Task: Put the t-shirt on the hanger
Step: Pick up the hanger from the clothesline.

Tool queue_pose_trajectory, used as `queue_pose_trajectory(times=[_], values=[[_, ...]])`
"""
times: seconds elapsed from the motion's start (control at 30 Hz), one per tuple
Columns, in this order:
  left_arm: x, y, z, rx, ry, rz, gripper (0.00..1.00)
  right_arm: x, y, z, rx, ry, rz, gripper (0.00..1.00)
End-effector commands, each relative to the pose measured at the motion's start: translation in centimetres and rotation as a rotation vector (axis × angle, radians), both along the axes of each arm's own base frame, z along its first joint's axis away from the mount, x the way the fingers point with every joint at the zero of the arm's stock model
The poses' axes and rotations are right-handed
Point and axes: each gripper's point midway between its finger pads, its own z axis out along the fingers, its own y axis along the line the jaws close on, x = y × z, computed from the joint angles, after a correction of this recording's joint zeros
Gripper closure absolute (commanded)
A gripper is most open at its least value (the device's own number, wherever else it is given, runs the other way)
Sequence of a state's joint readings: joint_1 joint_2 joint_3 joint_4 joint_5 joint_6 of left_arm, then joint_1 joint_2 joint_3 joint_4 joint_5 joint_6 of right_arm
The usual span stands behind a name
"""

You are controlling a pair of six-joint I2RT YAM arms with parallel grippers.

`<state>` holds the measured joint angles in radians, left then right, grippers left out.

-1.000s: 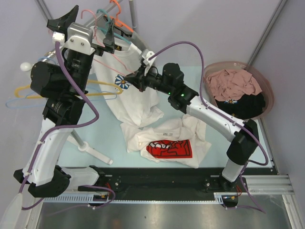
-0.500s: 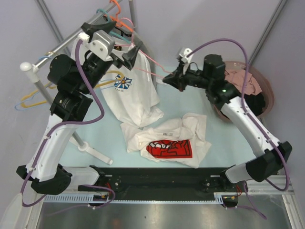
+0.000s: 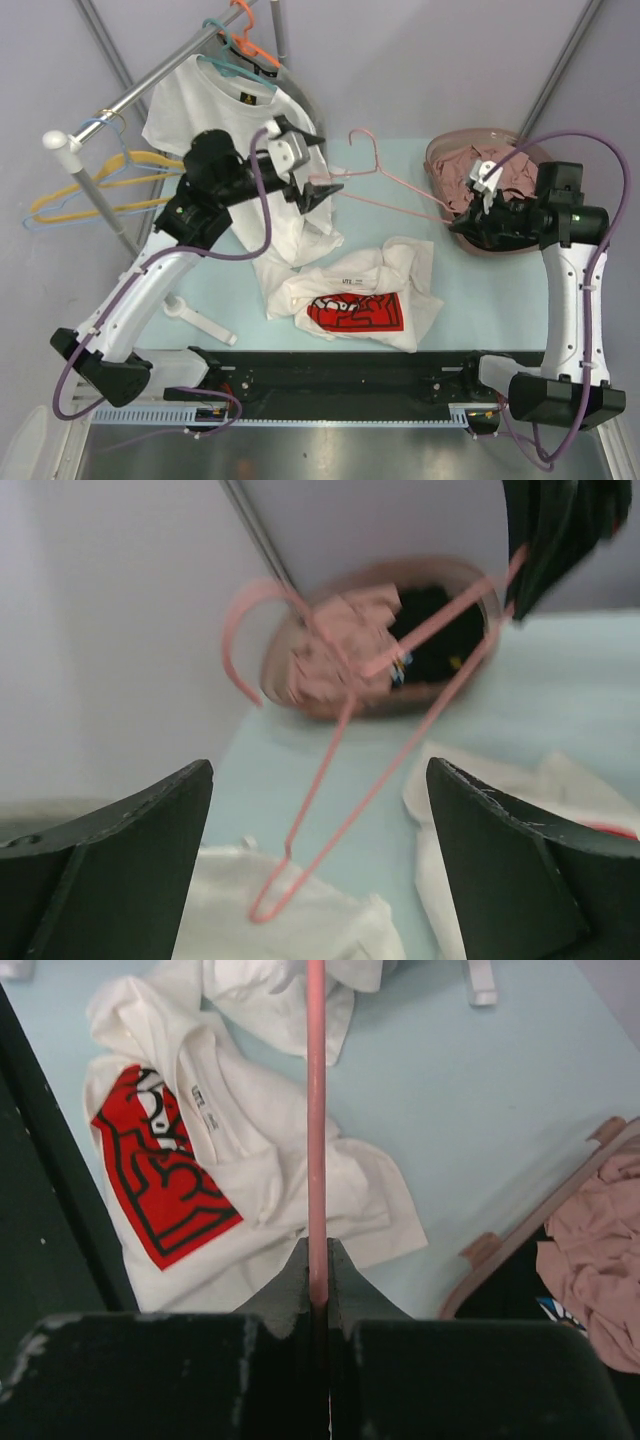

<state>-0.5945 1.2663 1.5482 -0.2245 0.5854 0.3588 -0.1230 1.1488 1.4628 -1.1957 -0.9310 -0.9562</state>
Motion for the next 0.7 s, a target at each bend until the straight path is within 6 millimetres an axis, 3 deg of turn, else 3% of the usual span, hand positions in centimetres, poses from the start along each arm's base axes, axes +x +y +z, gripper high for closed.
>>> queue_pose_trajectory(times=[0.0, 0.03, 0.13, 0.23, 0.3, 0.4, 0.5, 0.53, 0.57, 0.6, 0.63, 0.67], values=[[-2.0, 0.5, -7.3, 0.162, -0.017, -0.112, 0.09, -6.1, 0.7, -1.4, 0.011, 0.064, 0.119, 1.0], [-2.8, 0.8, -9.5, 0.199, -0.014, -0.14, 0.1, -6.4, 0.8, -1.4, 0.006, 0.044, 0.13, 1.0], [-2.7, 0.8, -12.5, 0.255, -0.029, -0.14, 0.1, -7.6, 1.6, -1.7, 0.01, 0.018, 0.172, 1.0], [-1.9, 1.1, -14.5, 0.291, -0.015, -0.103, 0.1, -8.8, 2.5, -2.5, -0.003, 0.033, 0.229, 1.0], [-1.3, 1.2, -14.8, 0.286, -0.029, -0.073, 0.1, -9.3, 3.1, -2.7, -0.006, 0.037, 0.268, 1.0], [-1.4, 1.4, -17.0, 0.325, -0.013, -0.082, 0.12, -9.8, 3.8, -3.0, -0.011, 0.037, 0.32, 1.0], [-2.3, 1.8, -19.4, 0.363, 0.032, -0.103, 0.31, -10.0, 4.4, -3.4, -0.019, 0.056, 0.369, 1.0], [-3.1, 1.7, -19.9, 0.372, 0.056, -0.137, 0.5, -9.7, 4.4, -3.5, -0.016, 0.062, 0.365, 1.0], [-3.6, 1.7, -20.4, 0.383, 0.074, -0.154, 0.61, -8.9, 4.5, -3.4, -0.01, 0.054, 0.358, 1.0], [-4.2, 1.8, -20.9, 0.396, 0.112, -0.167, 0.72, -8.6, 4.6, -3.4, 0.005, 0.083, 0.334, 0.91], [-4.5, 1.8, -21.1, 0.389, 0.155, -0.161, 0.88, -8.2, 4.8, -3.4, 0.012, 0.089, 0.33, 0.59], [-4.2, 2.0, -21.5, 0.398, 0.178, -0.131, 0.96, -7.0, 4.9, -3.3, 0.008, 0.074, 0.315, 0.45]])
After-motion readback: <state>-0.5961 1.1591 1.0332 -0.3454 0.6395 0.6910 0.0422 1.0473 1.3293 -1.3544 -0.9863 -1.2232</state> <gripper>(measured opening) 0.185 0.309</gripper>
